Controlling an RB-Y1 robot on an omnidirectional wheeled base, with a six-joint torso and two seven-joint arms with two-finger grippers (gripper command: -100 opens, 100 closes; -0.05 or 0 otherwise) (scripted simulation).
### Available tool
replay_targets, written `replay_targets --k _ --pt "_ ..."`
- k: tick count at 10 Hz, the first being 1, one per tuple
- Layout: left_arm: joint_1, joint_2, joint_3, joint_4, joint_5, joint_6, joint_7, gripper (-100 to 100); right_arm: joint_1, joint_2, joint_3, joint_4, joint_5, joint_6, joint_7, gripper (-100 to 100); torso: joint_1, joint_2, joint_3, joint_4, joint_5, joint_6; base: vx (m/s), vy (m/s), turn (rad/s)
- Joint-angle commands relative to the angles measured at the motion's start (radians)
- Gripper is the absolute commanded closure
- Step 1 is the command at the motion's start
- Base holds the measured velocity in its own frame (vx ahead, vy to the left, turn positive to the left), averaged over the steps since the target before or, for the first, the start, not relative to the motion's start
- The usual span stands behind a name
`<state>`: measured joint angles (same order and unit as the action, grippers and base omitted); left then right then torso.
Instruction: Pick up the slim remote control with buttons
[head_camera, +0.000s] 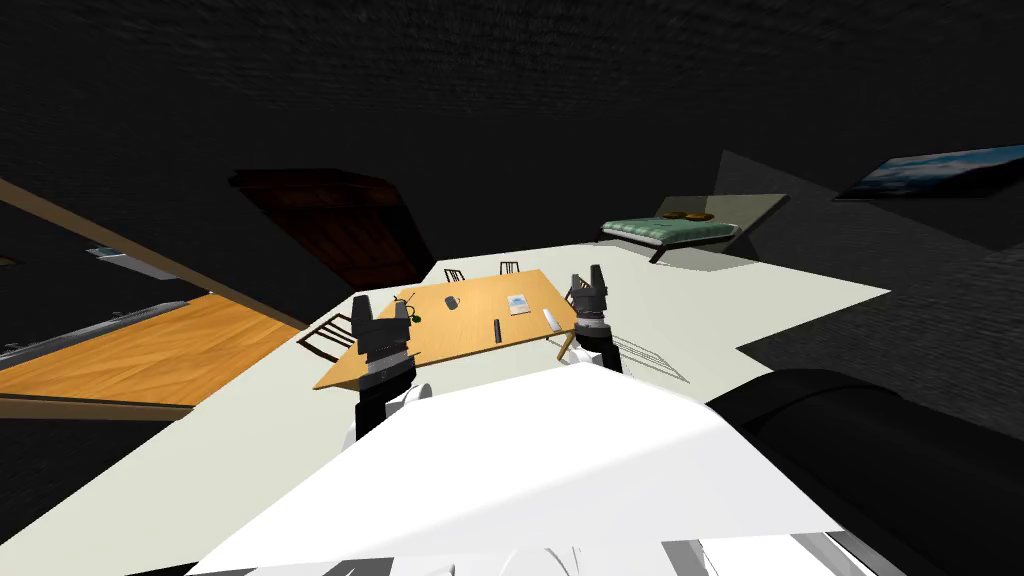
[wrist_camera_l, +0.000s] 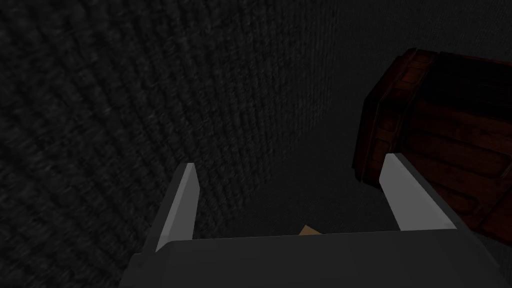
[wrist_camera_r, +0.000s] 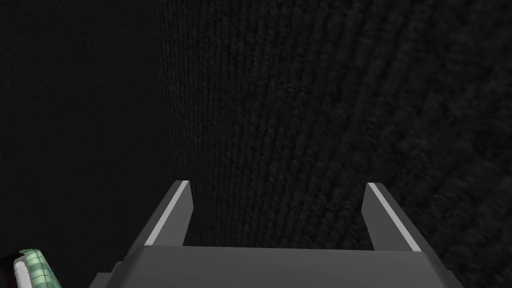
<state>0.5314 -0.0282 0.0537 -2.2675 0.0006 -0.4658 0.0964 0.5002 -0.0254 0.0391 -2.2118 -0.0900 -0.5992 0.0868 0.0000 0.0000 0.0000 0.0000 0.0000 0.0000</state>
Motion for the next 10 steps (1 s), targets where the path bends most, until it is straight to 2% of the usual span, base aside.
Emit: replay_targets --k 1,7,8,10 --pt "0.000 0.000 0.000 0.000 0.000 0.000 0.000 0 0.006 -0.042 0.015 -0.009 0.032 0.002 -0.003 -100 0.000 0.000 0.000 0.000 0.000 0.000 -0.043 -0.029 0.137" --pt "0.000 0.000 0.000 0.000 0.000 0.000 0.000 0 0.056 -0.159 0.079 -0.044 0.201 0.019 -0.006 -100 -0.009 0.009 0.005 0.002 -0.002 0.000 -0.113 -0.117 0.239" --pt "0.000 0.000 0.000 0.000 0.000 0.000 0.000 0 0.056 -0.159 0.079 -0.044 0.218 0.019 -0.006 -100 -0.008 0.008 0.005 0.002 -0.002 0.000 -0.069 -0.065 0.088" --pt "0.000 0.000 0.000 0.000 0.000 0.000 0.000 0 0.085 -0.203 0.103 -0.048 0.284 0.029 0.002 -100 -0.005 0.005 0.003 0.001 -0.001 0.000 -0.110 -0.066 0.299"
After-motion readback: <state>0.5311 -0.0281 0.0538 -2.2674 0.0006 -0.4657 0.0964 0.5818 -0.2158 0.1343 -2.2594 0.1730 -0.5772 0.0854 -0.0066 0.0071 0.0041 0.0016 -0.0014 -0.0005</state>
